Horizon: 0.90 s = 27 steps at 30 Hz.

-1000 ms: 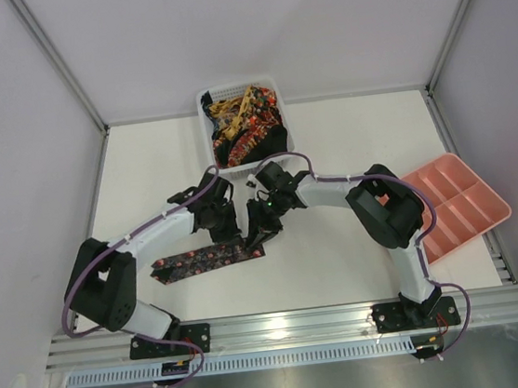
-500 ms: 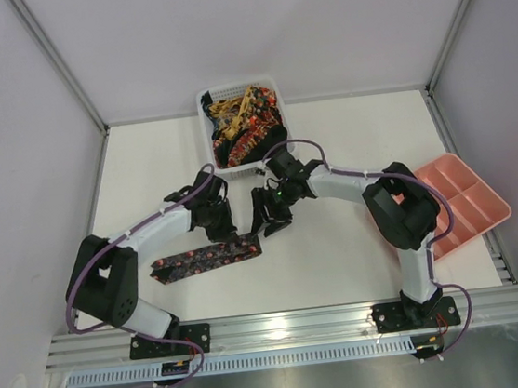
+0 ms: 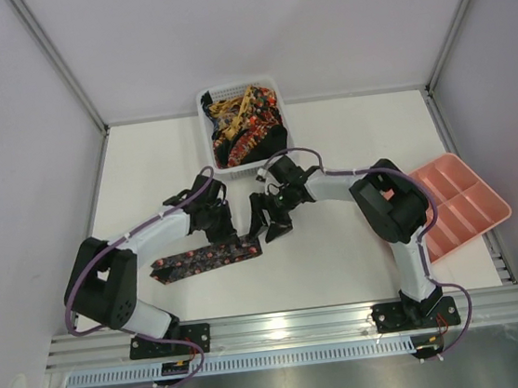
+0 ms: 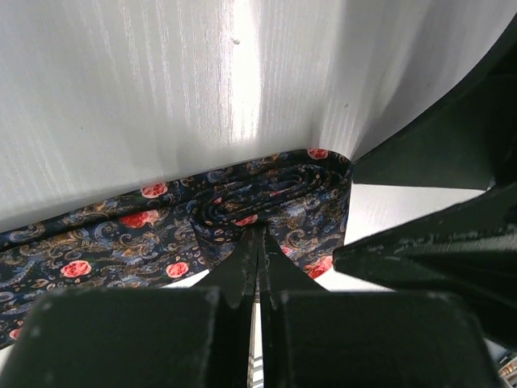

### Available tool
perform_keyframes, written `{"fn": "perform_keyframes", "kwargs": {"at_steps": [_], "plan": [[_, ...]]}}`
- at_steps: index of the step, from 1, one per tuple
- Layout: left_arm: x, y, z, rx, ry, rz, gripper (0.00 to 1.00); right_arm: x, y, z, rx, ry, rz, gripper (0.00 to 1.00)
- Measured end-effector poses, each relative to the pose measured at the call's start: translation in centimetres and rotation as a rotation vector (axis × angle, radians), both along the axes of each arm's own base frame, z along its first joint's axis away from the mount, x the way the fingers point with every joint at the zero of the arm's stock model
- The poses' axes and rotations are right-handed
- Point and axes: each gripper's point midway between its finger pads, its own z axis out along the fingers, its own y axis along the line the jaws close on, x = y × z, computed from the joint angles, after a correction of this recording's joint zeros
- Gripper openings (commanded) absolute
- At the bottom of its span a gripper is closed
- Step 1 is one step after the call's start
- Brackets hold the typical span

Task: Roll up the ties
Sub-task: Roll the tie

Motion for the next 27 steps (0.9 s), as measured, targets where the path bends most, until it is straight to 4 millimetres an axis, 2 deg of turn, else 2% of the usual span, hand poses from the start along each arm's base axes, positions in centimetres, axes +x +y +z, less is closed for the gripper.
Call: {"fn": "perform_keyframes", "kwargs": {"at_steps": [6,13,16,18,23,27], "plan": [[0.0,0.1,-0.1,-0.006,-0.008,0.003,0.01,-0.8,1.1,0.1,0.049,-0.014,0.028,0.70],[0.0,0.1,0.0,-0.010,-0.011,0.003,0.01,-1.5,2.9,-0.4,0.058,-0.040,0.030,0.58],[-0.1,0.2,-0.1,-0.010,-0.011,0.004,0.01,-1.4,3.0,-0.6,0.050,-0.036,0.010,0.51],[-0.1,0.2,-0.1,-0.011,-0.013,0.004,0.01,-1.4,2.9,-0.8,0.043,-0.029,0.000,0.40],[-0.1,-0.1,-0.1,-0.024,-0.015,-0.001,0.01,-1.2,2.8,-1.2,0.025,-0.023,-0.023,0.22],[-0.2,-0.3,-0.1,-0.036,-0.012,-0.006,0.01,-1.0,2.6,-1.3,0.016,-0.020,-0.030,0.15]]}}
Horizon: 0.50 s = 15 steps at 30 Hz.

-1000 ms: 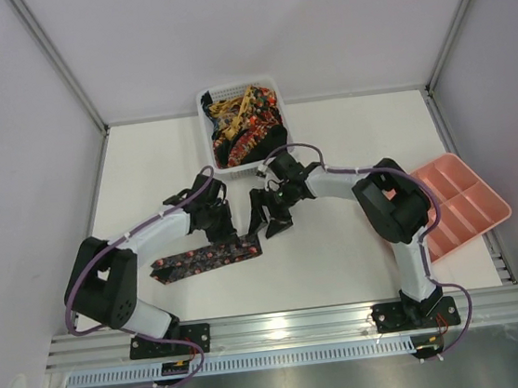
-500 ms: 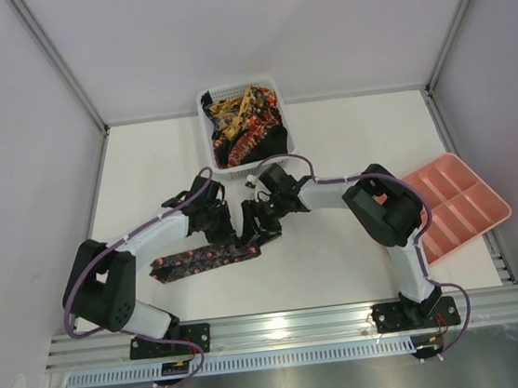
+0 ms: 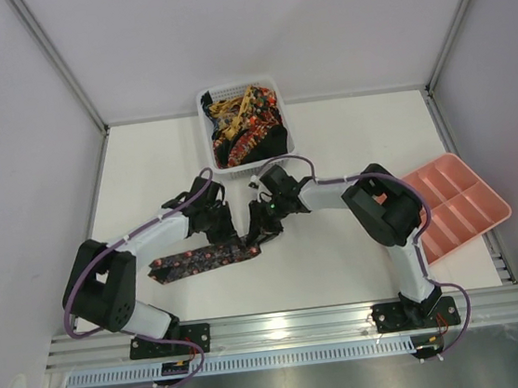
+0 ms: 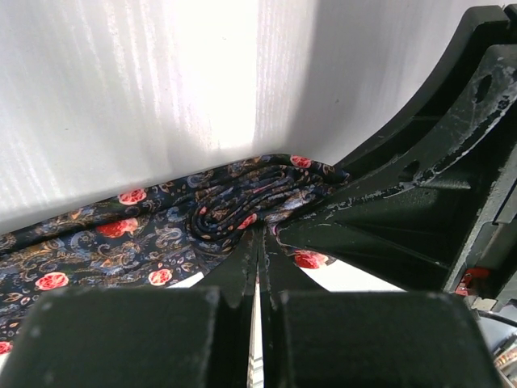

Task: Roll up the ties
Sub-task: Roll the tie

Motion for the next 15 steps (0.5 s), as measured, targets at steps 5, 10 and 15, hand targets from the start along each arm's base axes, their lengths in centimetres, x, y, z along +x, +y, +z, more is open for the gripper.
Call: {"fn": "perform_keyframes", "kwargs": {"at_steps": [5,10,15], "plan": [[-0.3,-0.8,0.1,-0.027,0.005,-0.022,0.01,-0.1,-1.3,0.2,-0.031,0.015,-0.018,0.11],[-0.9,-3.3,0.3,-0.042,0.011,-0.101,0.01,-0.7,-4.0,0.8,-0.076,0.023,-0.049,0.10],[-1.5,-6.7,0.0,-0.045,0.029,-0.193,0.01,-2.0,-7.0,0.9,-0.145,0.042,-0.078,0.11]]}}
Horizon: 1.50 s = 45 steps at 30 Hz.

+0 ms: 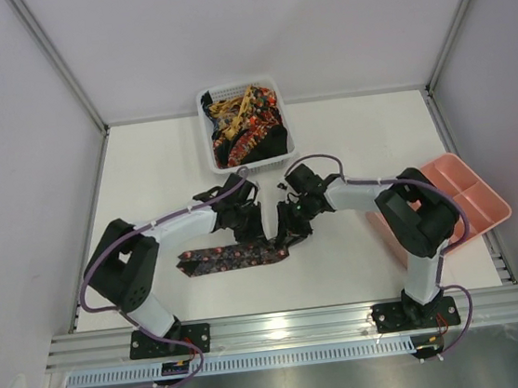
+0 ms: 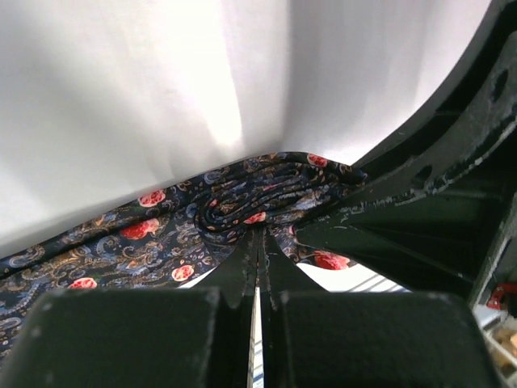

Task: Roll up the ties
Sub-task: Roll the tie

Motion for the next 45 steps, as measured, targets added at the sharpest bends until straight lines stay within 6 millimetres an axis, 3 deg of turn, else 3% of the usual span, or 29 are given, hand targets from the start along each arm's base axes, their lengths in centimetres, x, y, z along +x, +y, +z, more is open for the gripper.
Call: {"fn": "perform_keyframes", "kwargs": {"at_steps": [5,17,34,45], "plan": [[-0.7,-1.8,0.1,-0.033,0.034,-0.035,0.01,-1.1,-2.0,0.5,-0.043,-0.011,-0.019,0.11],[-1.3,-2.7,-0.1,-0.046,0.061,-0.063,0.01,-1.8,-2.6,1.2,-0.104,-0.022,-0.006,0.19],[-1.7,-1.3,-0.6,-0.003,0.041,-0.041,0.01,-2.7,-0.9,2.1,-0.139,-0.032,0.097,0.40],[-1.7,1.2,-2.4,0.081,0.041,0.011,0.01,-3.3,0.9,3.1,-0.079,0.001,0.151,0.45]]}}
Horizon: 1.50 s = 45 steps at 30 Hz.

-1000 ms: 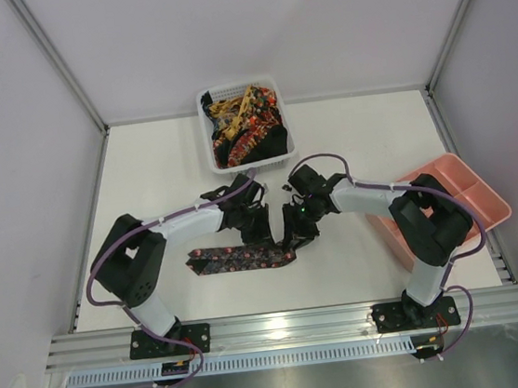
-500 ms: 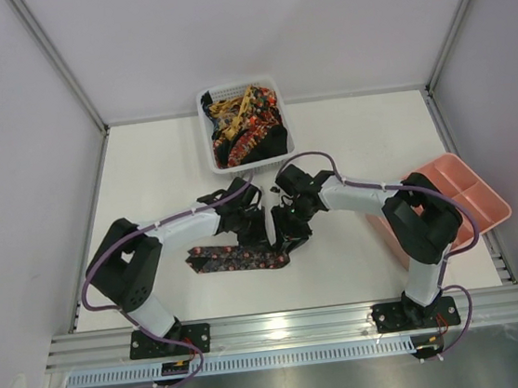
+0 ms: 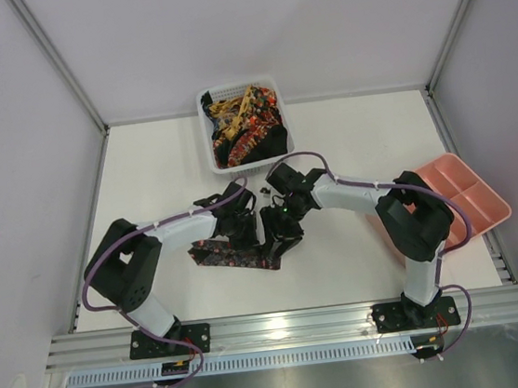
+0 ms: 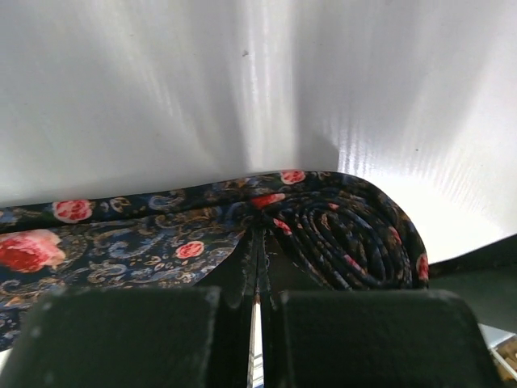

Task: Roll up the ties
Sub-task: Roll the tie

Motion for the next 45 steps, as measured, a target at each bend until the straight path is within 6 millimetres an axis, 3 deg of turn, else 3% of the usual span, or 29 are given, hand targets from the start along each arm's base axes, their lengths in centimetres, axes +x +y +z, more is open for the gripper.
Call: {"fn": "perform_keyframes", "kwargs": {"at_steps": [25,45], "plan": [[0.6,1.7,-0.3,0.061,-0.003,0.027,0.01,1.1,2.7,-0.4,0.035,0.095,-0.021,0.48],[0.7,4.3,-0.1,0.181,-0.038,0.050,0.01,2.3,2.9,-0.3,0.052,0.093,-0.060,0.47]]}}
